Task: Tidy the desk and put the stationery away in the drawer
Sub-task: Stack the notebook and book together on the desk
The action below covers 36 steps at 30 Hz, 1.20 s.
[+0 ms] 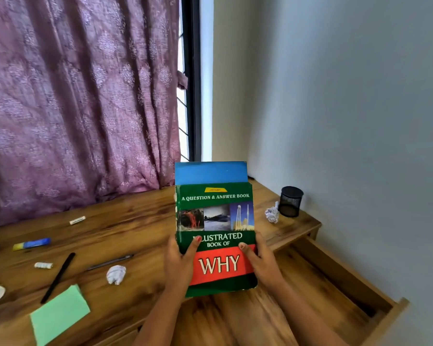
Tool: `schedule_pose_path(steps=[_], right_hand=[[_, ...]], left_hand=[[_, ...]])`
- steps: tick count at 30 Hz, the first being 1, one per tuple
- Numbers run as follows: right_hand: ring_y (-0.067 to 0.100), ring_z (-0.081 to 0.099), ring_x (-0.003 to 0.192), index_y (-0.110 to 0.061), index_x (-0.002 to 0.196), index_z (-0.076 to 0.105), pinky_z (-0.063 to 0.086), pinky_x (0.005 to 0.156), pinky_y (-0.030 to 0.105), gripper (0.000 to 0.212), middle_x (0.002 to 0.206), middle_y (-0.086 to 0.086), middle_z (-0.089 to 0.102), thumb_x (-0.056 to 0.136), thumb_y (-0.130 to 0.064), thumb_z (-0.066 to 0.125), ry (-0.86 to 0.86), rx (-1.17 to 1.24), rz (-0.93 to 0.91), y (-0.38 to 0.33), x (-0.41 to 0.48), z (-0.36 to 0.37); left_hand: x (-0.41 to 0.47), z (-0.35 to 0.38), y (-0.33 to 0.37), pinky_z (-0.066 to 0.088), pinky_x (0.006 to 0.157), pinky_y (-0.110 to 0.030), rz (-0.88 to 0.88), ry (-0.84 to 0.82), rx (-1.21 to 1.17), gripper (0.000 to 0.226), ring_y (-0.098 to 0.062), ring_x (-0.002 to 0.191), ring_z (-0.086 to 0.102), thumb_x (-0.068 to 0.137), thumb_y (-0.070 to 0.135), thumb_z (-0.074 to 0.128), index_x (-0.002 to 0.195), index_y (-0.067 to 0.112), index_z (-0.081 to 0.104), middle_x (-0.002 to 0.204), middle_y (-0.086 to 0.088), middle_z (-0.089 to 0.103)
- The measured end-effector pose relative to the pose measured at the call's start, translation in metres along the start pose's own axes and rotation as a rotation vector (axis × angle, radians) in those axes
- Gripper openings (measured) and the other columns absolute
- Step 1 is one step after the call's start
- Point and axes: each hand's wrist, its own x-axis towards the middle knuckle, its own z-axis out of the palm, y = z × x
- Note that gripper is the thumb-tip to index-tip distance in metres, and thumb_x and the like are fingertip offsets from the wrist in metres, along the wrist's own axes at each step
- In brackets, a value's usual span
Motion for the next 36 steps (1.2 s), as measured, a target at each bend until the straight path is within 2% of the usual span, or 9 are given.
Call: schedule_pose_path(steps=[3,6,11,18,21,24,30,33,36], right_hand=[[0.005,0.070,0.074,-0.029,0.104,0.051,0.055,0.062,0.019,0.015,0.094,-0.002,0.069,0.094,-0.018,0.055,0.049,-0.009,0.058,0.007,-0.010,-0.038],[0.009,0.071,0.073,-0.028,0.105,0.052,0.056,0.063,0.022,0.012,0.093,-0.001,0.070,0.095,-0.023,0.055,0.096,-0.001,0.125,0.020,-0.023,-0.079],[0.021,0.073,0.076,-0.018,0.110,0.054,0.059,0.073,0.041,0.018,0.091,0.007,0.073,0.096,-0.028,0.053,0.145,-0.005,0.234,0.046,-0.049,-0.151],[0.019,0.071,0.074,-0.017,0.101,0.052,0.058,0.067,0.030,0.023,0.089,0.007,0.072,0.096,-0.039,0.050,-0.006,-0.205,0.563,0.071,-0.065,-0.237],[0.020,0.069,0.079,-0.011,0.101,0.052,0.056,0.077,0.034,0.029,0.089,0.006,0.069,0.096,-0.039,0.051,-0.080,-0.365,0.693,0.083,-0.065,-0.256],[0.023,0.068,0.088,-0.009,0.102,0.050,0.054,0.078,0.035,0.030,0.098,0.009,0.068,0.095,-0.038,0.052,-0.136,-0.444,0.766,0.085,-0.064,-0.265],[0.021,0.063,0.091,-0.012,0.098,0.044,0.052,0.085,0.033,0.025,0.098,0.007,0.061,0.096,-0.034,0.053,-0.258,-0.567,0.798,0.078,-0.052,-0.267],[0.017,0.061,0.084,-0.012,0.100,0.045,0.052,0.075,0.028,0.025,0.100,0.007,0.062,0.093,-0.032,0.058,-0.321,-0.597,0.809,0.075,-0.038,-0.267],[0.019,0.061,0.089,-0.011,0.102,0.046,0.051,0.080,0.030,0.027,0.113,0.011,0.064,0.091,-0.031,0.061,-0.356,-0.641,0.779,0.078,-0.022,-0.265]], left_hand=[[-0.019,0.038,0.003,0.059,0.069,-0.046,-0.042,-0.018,0.001,0.023,-0.021,0.072,0.071,0.084,0.037,0.068,0.097,0.027,0.052,0.087,-0.003,0.071],[-0.046,0.075,0.009,0.059,0.068,-0.044,-0.064,-0.052,0.000,0.027,-0.022,0.071,0.071,0.083,0.037,0.069,0.096,0.020,0.052,0.087,-0.006,0.071],[-0.091,0.140,-0.005,0.055,0.079,-0.045,-0.072,-0.118,0.089,0.044,-0.017,0.082,0.068,0.079,0.055,0.066,0.099,0.017,0.057,0.092,0.000,0.071],[-0.133,0.210,-0.020,0.044,0.060,-0.028,-0.327,-0.266,0.424,0.036,-0.014,0.074,0.056,0.094,0.047,0.049,0.092,0.011,0.048,0.087,0.000,0.057],[-0.144,0.228,-0.036,0.050,0.070,-0.030,-0.445,-0.339,0.518,0.038,-0.021,0.083,0.061,0.096,0.047,0.045,0.096,0.010,0.053,0.097,-0.007,0.062],[-0.149,0.239,-0.048,0.045,0.070,-0.026,-0.508,-0.415,0.612,0.049,-0.025,0.091,0.062,0.097,0.048,0.041,0.111,0.004,0.060,0.105,-0.011,0.065],[-0.151,0.248,-0.067,0.052,0.071,-0.031,-0.707,-0.406,0.441,0.048,-0.026,0.080,0.061,0.098,0.040,0.045,0.120,-0.001,0.054,0.095,-0.011,0.063],[-0.142,0.252,-0.076,0.054,0.085,-0.038,-0.764,-0.358,0.303,0.048,-0.032,0.094,0.066,0.096,0.039,0.049,0.118,-0.003,0.055,0.105,-0.017,0.067],[-0.133,0.257,-0.080,0.054,0.087,-0.040,-0.787,-0.313,0.205,0.039,-0.033,0.093,0.066,0.097,0.038,0.048,0.109,0.002,0.055,0.104,-0.017,0.067]])
